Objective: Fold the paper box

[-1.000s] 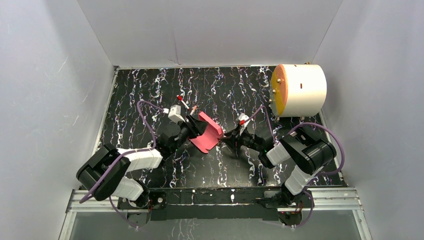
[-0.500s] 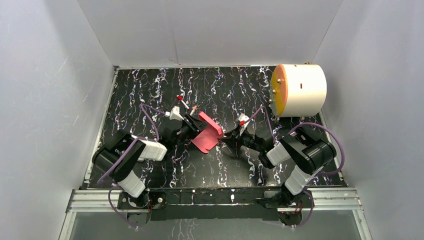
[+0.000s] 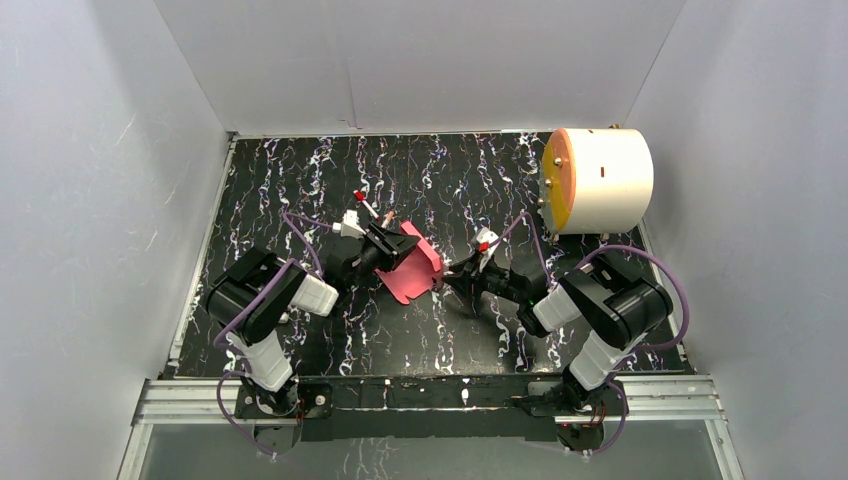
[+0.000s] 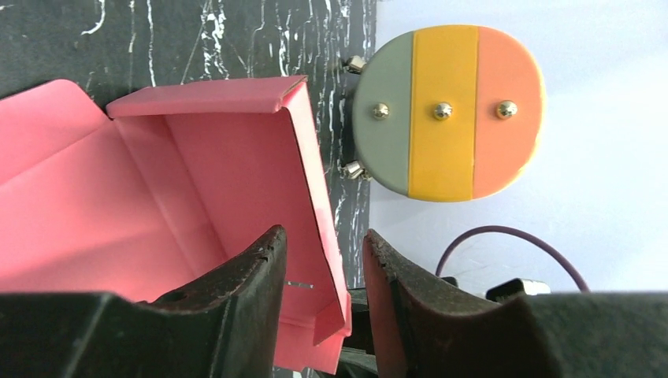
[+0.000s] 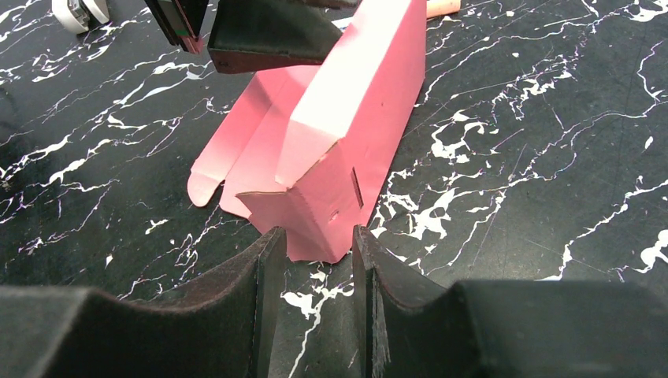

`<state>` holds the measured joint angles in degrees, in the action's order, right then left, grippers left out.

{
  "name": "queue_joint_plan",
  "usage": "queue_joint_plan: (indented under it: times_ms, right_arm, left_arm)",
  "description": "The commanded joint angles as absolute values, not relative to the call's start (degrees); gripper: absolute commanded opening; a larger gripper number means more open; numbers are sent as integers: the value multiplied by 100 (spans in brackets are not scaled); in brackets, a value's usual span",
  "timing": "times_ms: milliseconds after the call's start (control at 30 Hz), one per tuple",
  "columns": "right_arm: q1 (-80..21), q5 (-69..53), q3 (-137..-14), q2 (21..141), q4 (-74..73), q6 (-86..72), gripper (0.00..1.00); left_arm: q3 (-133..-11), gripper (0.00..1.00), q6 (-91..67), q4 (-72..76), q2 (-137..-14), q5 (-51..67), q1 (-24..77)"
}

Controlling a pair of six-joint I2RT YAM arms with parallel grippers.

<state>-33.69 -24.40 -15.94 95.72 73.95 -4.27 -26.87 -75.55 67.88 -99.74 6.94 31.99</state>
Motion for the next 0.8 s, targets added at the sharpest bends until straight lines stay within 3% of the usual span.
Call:
queue_joint_plan:
  times_ms: [0,300,767]
  right_arm:
    - [-3328,-2461,-1542,9475,7901,-332,45]
    - [-3327,-2457,-1521,9453,7919,-331,45]
    - [-3334,-2581,-1672,9554,7770,-257,43]
  left_arm:
    - [-2524,40,-7699,7189,-9635,690,3164]
    - [-2867,39,-7741,7189,-10049,736,3046]
    - [-3106,17,-8109,7462,-10406,796,2972]
